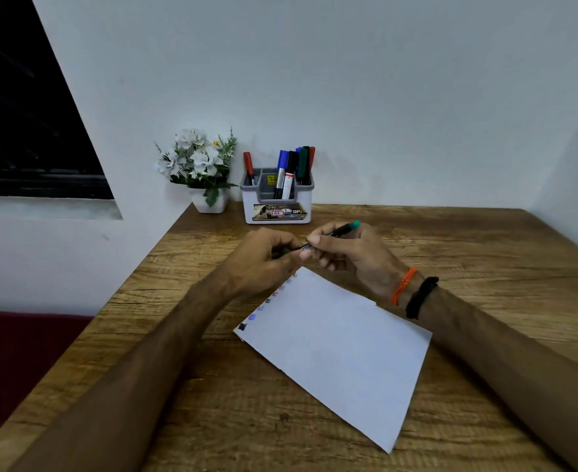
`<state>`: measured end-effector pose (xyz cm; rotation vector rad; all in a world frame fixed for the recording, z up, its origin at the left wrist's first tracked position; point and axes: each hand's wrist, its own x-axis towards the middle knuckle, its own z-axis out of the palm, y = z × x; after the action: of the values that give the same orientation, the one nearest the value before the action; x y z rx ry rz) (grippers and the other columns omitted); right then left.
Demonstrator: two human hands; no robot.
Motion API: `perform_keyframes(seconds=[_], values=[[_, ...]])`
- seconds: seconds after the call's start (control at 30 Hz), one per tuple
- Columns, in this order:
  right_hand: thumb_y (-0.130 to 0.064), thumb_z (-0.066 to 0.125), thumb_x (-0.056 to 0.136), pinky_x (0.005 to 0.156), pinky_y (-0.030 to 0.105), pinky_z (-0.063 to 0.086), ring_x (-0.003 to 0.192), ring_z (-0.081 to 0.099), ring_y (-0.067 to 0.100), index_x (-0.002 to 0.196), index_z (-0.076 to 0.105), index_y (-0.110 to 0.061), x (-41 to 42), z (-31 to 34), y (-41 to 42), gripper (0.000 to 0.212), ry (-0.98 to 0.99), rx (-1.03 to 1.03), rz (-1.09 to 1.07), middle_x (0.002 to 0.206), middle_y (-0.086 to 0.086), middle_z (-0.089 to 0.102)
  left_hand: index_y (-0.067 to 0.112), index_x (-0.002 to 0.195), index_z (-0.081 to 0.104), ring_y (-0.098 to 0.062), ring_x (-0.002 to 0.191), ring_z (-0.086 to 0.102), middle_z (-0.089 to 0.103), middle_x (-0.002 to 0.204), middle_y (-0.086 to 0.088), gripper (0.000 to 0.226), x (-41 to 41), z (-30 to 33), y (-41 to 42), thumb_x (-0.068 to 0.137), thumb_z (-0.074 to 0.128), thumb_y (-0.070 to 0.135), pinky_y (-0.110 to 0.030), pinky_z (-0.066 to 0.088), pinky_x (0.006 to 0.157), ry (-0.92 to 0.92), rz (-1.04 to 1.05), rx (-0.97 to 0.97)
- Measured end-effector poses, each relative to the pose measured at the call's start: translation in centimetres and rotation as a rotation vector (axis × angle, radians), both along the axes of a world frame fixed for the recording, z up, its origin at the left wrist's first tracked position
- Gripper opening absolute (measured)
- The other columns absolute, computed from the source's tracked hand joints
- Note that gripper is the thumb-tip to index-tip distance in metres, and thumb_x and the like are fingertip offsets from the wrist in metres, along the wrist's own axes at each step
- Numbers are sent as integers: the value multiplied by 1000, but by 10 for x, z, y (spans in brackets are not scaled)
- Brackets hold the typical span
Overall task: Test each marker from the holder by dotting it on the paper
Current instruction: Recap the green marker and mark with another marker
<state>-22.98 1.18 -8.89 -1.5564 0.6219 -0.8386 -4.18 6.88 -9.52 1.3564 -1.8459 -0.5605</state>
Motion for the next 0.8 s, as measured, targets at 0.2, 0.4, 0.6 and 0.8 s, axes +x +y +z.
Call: perform_keyframes(seconds=[0.2,0.4,0.6,0.8], values=[[-26,69,87,48,21,43,53,53,13,71,64,-12,13,-6,5,22,-63,39,18,65,4,64,20,89,69,-21,63,60,69,74,0,28,-4,-3,1,93,54,43,-44,50,56,-114,-3,-159],[-9,66,90,47,21,40,48,48,11,62,60,-10,13,-11,0,28,-177,125,111,61,5,61,20,92,70,-16,60,57,67,72,3,21,-7,-4,3,95,55,34,-40,47,53,-165,-6,-220],[-4,61,91,46,20,38,46,47,9,66,55,-1,10,-9,0,26,-200,115,131,57,6,59,24,97,71,-20,73,65,72,83,6,20,-8,-2,4,95,54,35,-46,53,62,-106,-57,-188],[-14,68,84,47,22,38,47,45,11,63,61,-8,6,-8,0,23,-190,4,116,57,2,61,34,86,68,-6,57,51,62,66,13,11,-9,0,7,92,60,40,-27,39,51,-81,-37,-179]])
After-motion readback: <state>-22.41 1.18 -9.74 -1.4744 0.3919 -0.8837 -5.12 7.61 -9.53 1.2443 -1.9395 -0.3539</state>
